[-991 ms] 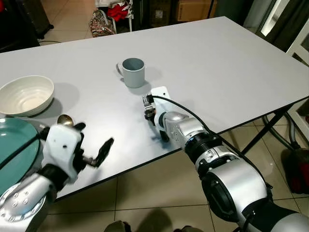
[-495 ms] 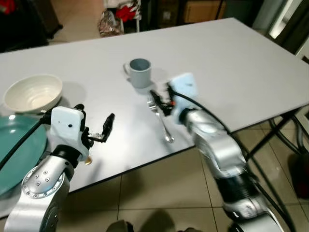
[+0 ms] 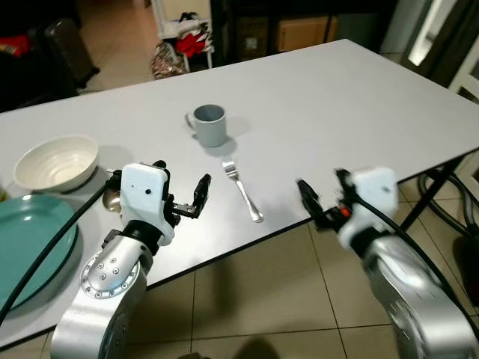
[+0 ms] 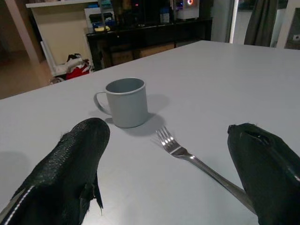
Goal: Setting the table
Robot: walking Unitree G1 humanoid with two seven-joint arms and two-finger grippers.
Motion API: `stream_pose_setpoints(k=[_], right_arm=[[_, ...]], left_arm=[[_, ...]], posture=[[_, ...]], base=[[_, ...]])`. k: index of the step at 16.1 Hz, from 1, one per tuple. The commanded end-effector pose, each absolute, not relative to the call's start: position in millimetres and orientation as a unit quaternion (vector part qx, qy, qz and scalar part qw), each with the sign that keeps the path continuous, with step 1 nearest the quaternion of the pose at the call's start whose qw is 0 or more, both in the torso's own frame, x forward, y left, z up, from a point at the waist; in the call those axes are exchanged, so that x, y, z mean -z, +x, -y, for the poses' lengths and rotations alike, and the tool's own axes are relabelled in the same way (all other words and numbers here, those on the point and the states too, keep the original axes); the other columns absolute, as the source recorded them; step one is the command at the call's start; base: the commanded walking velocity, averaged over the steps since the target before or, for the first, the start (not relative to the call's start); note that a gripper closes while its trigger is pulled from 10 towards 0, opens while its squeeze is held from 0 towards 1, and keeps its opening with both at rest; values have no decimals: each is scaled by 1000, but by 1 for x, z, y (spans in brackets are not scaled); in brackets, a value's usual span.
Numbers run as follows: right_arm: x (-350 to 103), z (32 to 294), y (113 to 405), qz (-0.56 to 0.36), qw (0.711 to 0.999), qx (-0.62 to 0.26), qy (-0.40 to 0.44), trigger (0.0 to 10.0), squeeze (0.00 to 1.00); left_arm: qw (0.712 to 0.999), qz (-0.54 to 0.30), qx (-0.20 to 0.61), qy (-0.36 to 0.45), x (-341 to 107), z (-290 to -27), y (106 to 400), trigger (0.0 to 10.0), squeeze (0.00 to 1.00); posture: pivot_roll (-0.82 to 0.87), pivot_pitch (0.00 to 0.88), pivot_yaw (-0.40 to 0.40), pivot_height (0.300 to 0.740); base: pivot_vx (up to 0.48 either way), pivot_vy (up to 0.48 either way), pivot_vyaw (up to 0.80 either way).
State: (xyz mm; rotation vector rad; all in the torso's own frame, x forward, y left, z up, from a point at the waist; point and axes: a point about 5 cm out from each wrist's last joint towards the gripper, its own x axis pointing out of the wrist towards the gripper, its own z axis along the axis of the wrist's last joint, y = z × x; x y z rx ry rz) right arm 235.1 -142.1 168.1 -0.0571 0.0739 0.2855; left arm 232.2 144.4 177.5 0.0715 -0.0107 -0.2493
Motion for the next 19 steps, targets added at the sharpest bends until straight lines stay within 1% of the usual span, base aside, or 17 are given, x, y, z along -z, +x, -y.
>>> stream_pose_setpoints(k=[1,4,6,10,19], right_arm=[[-175,138,230,-27,987,-159,-25,10000,1000],[-176,133,225,-34,985,-168,-26,10000,1000],[-173,134,225,-44,986,-160,7,10000,1000],[-172,135,227,-51,987,-153,28,10000,1000],[-173,135,227,-51,987,-149,44,10000,1000]], left_arm=[[993,1,114,37,-175,-146,232,10000,0],[993,-2,112,35,-173,-145,231,10000,0],[994,-3,103,32,-174,-146,231,10000,0],[995,-5,97,34,-174,-149,228,10000,0],[995,-4,95,41,-175,-152,229,10000,0]], posture=[[-119,0,78,740],[-110,0,69,740],[-98,0,58,740],[-87,0,52,740],[-81,0,58,740]], base=[[0,0,0],[0,0,0],[0,0,0],[0,302,0],[0,351,0]])
